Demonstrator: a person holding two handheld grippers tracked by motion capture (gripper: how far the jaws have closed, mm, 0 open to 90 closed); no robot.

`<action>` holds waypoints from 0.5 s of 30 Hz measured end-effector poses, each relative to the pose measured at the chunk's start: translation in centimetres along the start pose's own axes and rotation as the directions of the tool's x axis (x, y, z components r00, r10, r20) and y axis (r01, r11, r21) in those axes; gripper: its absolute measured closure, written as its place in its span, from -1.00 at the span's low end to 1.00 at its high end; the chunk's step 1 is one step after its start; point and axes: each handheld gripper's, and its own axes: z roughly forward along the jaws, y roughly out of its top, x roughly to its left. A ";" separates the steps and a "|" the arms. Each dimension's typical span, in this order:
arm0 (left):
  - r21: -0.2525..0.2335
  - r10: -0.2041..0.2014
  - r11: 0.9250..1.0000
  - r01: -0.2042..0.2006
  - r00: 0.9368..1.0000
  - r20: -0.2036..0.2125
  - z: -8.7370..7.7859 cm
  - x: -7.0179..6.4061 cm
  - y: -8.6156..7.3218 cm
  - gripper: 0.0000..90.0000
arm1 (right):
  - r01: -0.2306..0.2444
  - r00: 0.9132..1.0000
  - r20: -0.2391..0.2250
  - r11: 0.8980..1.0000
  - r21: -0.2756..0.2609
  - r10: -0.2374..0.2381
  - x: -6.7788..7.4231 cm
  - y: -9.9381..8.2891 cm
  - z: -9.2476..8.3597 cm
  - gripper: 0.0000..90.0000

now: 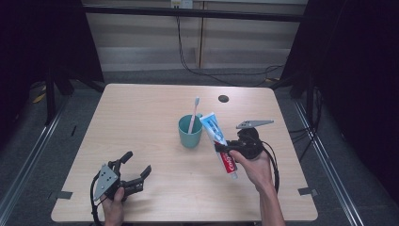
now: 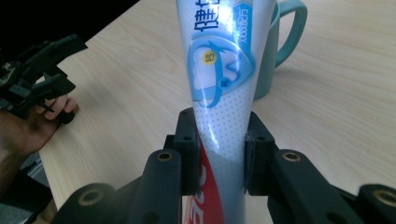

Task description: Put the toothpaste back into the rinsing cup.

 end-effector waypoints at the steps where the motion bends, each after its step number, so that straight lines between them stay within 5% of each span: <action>1: 0.000 0.000 1.000 0.000 1.000 0.000 0.0 0.0 0.0 -0.65 | 0.004 1.000 -0.003 1.000 -0.012 -0.004 0.0 0.0 0.0 0.61; 7: 0.001 0.001 1.000 -0.001 1.000 0.000 0.0 0.0 0.0 -0.65 | 0.014 1.000 0.003 0.996 -0.092 -0.013 0.2 0.2 0.0 0.61; 15: 0.004 0.006 1.000 -0.006 1.000 0.000 0.0 0.0 0.0 -0.65 | 0.062 0.998 0.010 0.973 -0.221 -0.061 0.9 0.9 -0.4 0.61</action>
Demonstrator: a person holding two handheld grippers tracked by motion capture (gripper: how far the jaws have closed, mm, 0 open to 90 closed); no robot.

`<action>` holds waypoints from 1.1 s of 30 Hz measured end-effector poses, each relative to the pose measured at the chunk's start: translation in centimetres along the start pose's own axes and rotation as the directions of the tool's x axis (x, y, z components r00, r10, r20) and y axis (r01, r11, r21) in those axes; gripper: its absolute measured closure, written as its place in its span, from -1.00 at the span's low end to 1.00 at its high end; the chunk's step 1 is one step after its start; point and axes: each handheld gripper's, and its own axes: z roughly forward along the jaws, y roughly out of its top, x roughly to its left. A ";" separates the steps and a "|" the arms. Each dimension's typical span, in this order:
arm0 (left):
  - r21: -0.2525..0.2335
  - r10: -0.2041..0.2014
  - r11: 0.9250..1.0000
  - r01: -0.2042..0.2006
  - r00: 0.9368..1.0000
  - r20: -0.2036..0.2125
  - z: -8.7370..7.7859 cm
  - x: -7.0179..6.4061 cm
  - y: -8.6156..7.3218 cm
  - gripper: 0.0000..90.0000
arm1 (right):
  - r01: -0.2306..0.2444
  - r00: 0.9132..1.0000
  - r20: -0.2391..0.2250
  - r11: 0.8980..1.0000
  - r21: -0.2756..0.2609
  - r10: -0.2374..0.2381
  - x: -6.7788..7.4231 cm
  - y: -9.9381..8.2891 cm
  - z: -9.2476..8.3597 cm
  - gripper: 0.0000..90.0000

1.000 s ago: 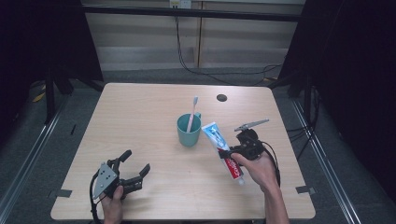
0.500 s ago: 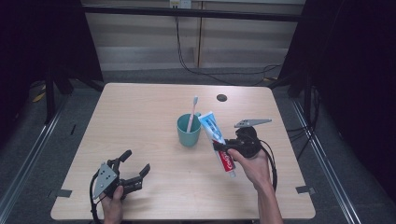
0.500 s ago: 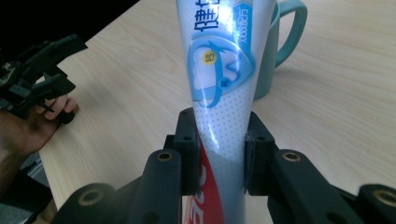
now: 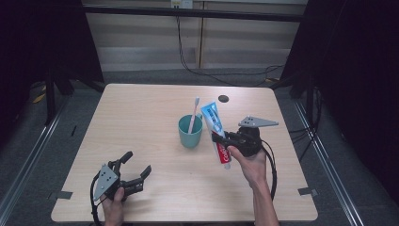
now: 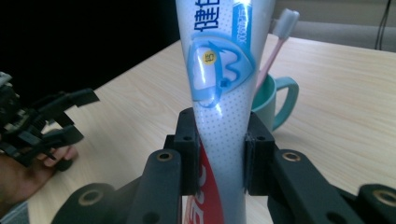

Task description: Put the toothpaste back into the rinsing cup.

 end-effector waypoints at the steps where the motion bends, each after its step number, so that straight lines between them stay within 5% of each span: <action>1: 0.000 0.000 1.000 0.000 1.000 0.000 0.0 0.0 0.0 -0.65 | 0.005 1.000 0.005 1.000 -0.014 -0.005 0.1 0.1 0.0 0.61; 12: -0.007 -0.006 1.000 0.006 1.000 -0.001 0.0 0.0 0.0 -0.65 | 0.055 0.998 0.031 0.990 -0.128 -0.051 0.8 0.4 0.3 0.61; 18: -0.012 -0.013 1.000 0.013 1.000 0.000 0.1 -0.1 0.0 -0.65 | 0.054 0.998 0.026 0.974 -0.222 -0.049 1.0 0.8 0.5 0.61; 33: -0.008 -0.006 1.000 0.006 1.000 0.003 0.1 0.0 0.0 -0.65 | 0.049 0.999 0.025 0.961 -0.273 -0.043 0.8 1.8 2.3 0.61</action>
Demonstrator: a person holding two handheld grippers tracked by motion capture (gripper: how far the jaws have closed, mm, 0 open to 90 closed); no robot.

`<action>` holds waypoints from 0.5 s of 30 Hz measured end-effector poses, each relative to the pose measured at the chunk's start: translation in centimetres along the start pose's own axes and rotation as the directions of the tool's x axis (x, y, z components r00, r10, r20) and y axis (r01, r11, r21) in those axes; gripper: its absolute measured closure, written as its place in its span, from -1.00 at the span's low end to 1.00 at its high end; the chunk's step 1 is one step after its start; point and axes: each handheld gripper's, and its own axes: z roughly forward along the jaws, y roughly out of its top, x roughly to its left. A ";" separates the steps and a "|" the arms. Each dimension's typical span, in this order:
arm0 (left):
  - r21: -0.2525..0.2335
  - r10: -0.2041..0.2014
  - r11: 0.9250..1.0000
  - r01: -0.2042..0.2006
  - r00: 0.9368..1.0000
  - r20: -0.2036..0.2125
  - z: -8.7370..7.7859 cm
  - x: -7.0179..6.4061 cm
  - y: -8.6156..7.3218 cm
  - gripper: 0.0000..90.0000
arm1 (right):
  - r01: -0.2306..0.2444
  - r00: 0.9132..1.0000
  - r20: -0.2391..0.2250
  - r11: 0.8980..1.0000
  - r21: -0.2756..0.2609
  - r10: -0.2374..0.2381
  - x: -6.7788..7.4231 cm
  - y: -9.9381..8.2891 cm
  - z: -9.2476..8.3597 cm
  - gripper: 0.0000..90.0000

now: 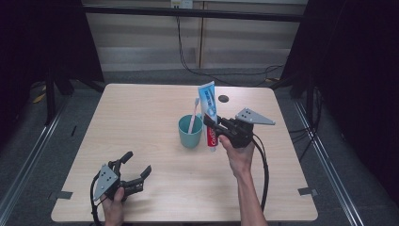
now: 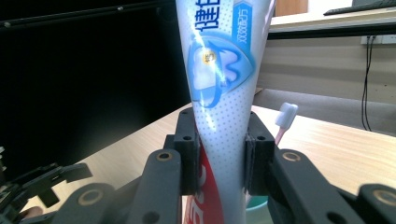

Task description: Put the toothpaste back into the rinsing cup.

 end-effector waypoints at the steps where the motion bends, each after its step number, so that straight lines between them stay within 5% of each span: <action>1: 0.000 0.000 1.000 0.000 1.000 0.000 0.0 0.0 0.0 -0.65 | 0.000 1.000 0.000 1.000 0.000 0.000 0.0 0.0 0.0 0.61; 15: 0.007 0.006 1.000 -0.006 1.000 0.003 -0.1 0.1 0.0 -0.65 | -0.014 1.000 -0.001 1.000 0.020 0.014 -0.9 0.8 2.0 0.60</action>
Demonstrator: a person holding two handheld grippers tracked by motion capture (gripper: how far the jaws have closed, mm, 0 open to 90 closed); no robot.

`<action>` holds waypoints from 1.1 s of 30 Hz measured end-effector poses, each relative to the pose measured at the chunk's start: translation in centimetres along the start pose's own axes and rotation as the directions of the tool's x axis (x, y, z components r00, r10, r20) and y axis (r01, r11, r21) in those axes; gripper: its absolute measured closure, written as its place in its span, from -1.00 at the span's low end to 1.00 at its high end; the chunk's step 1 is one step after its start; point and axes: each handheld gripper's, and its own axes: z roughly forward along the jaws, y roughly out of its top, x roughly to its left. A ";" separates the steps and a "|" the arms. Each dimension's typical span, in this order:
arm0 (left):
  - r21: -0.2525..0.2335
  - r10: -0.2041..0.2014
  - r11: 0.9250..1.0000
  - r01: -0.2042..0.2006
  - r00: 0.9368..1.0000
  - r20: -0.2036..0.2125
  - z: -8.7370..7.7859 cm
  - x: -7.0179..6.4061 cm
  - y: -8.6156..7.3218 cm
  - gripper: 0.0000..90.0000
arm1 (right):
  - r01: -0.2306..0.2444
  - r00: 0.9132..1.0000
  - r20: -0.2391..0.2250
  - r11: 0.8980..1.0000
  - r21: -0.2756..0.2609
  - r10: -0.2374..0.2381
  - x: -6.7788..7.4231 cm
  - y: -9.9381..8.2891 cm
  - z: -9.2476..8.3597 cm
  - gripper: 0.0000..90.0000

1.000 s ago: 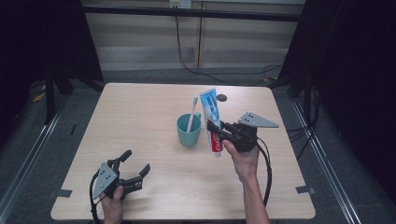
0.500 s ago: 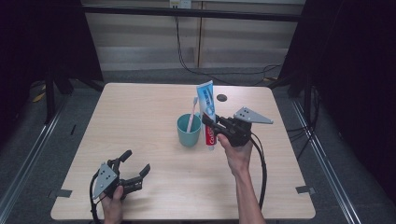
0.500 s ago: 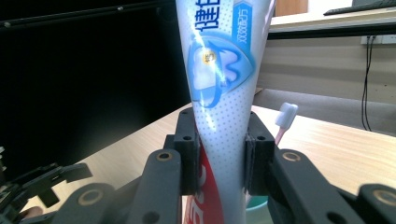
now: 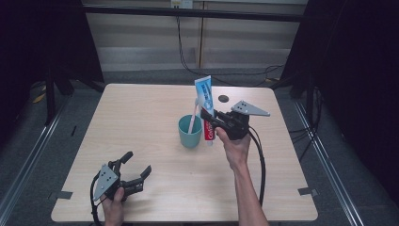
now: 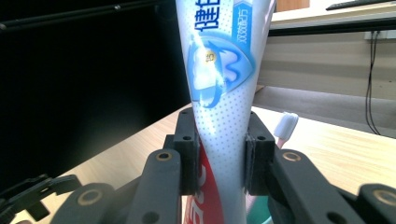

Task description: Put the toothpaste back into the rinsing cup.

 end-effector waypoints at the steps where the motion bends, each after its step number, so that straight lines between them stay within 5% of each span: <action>1: 0.000 -0.001 1.000 0.001 1.000 0.000 0.0 0.0 0.0 -0.65 | -0.001 1.000 -0.006 1.000 0.000 0.001 0.0 0.1 0.2 0.60; 33: -0.009 -0.015 1.000 0.015 1.000 0.003 0.0 -0.1 0.0 -0.65 | 0.052 0.998 -0.027 0.998 0.040 -0.051 -0.2 2.8 5.6 0.59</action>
